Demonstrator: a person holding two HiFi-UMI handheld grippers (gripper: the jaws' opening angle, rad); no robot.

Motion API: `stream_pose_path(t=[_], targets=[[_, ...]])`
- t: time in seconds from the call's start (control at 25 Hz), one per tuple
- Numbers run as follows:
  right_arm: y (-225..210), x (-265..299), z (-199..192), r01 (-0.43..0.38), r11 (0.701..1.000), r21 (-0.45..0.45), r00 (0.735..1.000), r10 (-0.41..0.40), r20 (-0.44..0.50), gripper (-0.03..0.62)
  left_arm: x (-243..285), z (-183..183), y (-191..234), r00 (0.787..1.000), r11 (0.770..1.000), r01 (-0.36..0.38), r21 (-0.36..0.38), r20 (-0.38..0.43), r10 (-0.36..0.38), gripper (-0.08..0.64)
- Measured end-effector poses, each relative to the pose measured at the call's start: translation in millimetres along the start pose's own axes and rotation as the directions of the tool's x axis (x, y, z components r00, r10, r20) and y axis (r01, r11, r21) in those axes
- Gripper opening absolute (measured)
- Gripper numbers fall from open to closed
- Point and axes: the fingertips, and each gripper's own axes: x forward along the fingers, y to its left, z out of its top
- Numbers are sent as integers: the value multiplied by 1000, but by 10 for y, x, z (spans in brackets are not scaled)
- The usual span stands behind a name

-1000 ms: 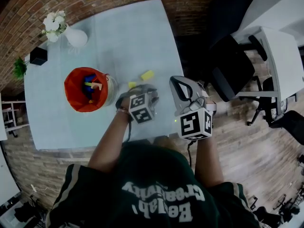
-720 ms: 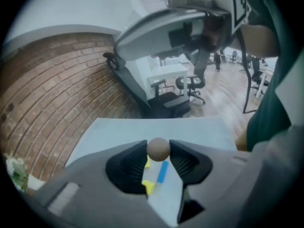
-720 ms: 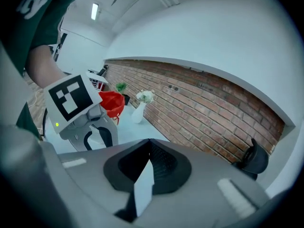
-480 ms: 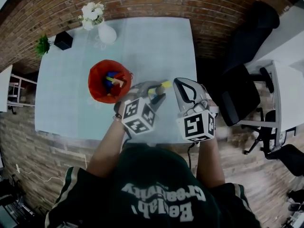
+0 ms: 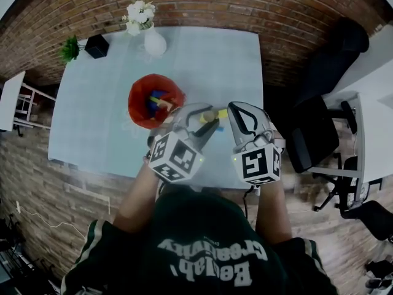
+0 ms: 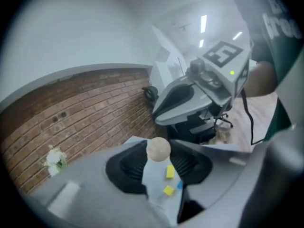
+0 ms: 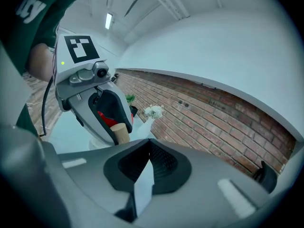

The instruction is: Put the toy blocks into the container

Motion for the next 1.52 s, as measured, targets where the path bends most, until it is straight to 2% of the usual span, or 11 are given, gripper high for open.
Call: stream_pose_path(t=[0.4, 0.68, 0.92, 1.2, 1.52], targets=[[76, -35, -22, -5, 1000, 1, 1000, 5, -15, 6, -87, 45, -32, 1000, 1000, -6, -12, 18, 6, 144], [157, 61, 66, -34, 999, -16, 999, 34, 2, 6, -183, -37, 92, 999, 998, -49, -29, 4, 49, 144], [362, 320, 314, -95, 995, -42, 994, 96, 45, 6, -437, -273, 305, 992, 992, -119, -52, -38, 117, 144], [693, 735, 659, -174, 980, -97, 979, 182, 87, 6, -795, -681, 631, 976, 975, -203, -92, -102, 194, 144], [961, 1034, 862, -229, 966, -119, 966, 241, 97, 6, -1039, -1042, 858, 963, 960, -247, -131, -147, 228, 144]])
